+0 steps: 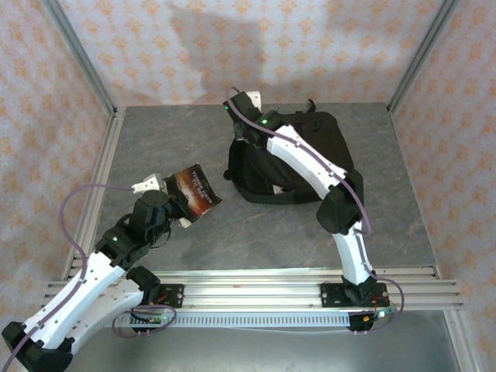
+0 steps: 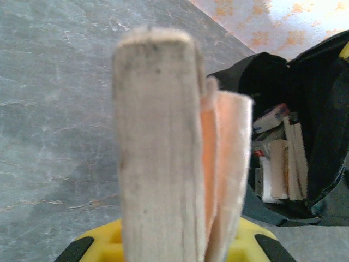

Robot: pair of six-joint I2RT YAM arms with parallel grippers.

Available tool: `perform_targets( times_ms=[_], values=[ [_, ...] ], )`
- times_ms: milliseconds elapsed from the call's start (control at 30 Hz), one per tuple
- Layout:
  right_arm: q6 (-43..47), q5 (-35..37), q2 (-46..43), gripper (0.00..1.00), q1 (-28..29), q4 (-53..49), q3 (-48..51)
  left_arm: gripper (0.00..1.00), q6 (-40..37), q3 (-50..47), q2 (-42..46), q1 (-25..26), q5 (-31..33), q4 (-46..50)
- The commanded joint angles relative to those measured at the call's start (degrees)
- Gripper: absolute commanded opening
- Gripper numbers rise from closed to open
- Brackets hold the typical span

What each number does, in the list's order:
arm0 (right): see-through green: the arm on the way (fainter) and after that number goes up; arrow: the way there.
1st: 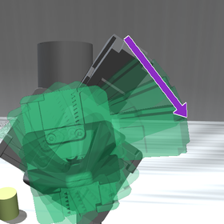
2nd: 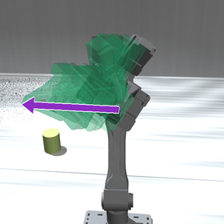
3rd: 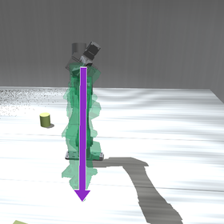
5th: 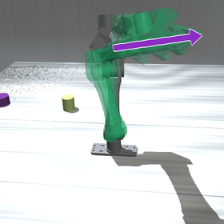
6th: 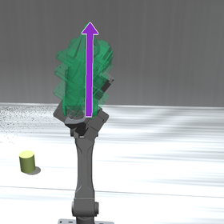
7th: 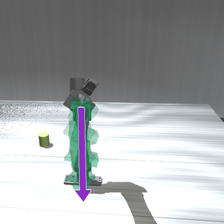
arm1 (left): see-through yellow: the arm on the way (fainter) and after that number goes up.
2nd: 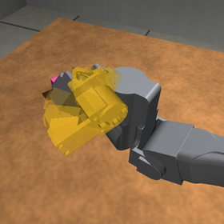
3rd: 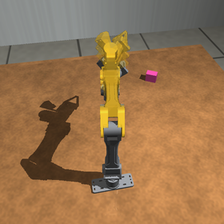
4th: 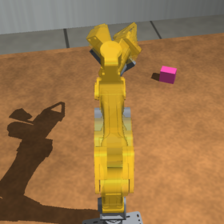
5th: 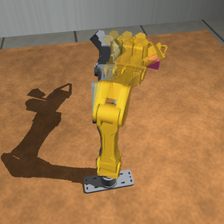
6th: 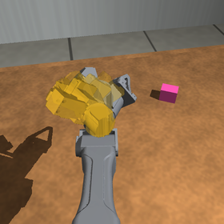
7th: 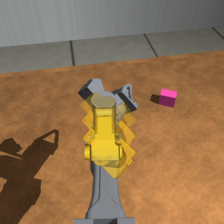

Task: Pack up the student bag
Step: Open the student bag at the center of the table.

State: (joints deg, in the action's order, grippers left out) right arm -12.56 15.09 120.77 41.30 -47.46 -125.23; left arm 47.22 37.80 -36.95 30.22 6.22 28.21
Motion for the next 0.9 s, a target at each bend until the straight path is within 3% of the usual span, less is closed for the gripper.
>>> perform_targets(
  times_ms=[0,300,600,733,867],
  values=[
    [2.26,-11.45,-4.67,0.00,-0.45,-1.41,1.37,0.00,-1.52,4.86,-1.35,-0.50,-3.99,-8.38],
    [1.43,-24.01,-15.50,0.00,-4.12,1.31,12.82,0.00,2.69,6.29,-9.96,-0.51,-15.11,-24.60],
    [-1.61,-31.04,-18.55,0.01,-7.02,3.21,18.02,0.00,12.82,6.33,-22.86,-0.27,-23.22,-43.96],
    [-1.51,-30.34,-18.64,0.41,-7.11,2.67,17.88,0.00,15.26,7.32,-26.16,0.74,-24.67,-48.54],
    [-0.54,-25.80,-18.27,0.59,-7.11,-0.30,17.20,0.00,14.76,8.19,-27.13,1.61,-24.11,-48.74]
  ],
)
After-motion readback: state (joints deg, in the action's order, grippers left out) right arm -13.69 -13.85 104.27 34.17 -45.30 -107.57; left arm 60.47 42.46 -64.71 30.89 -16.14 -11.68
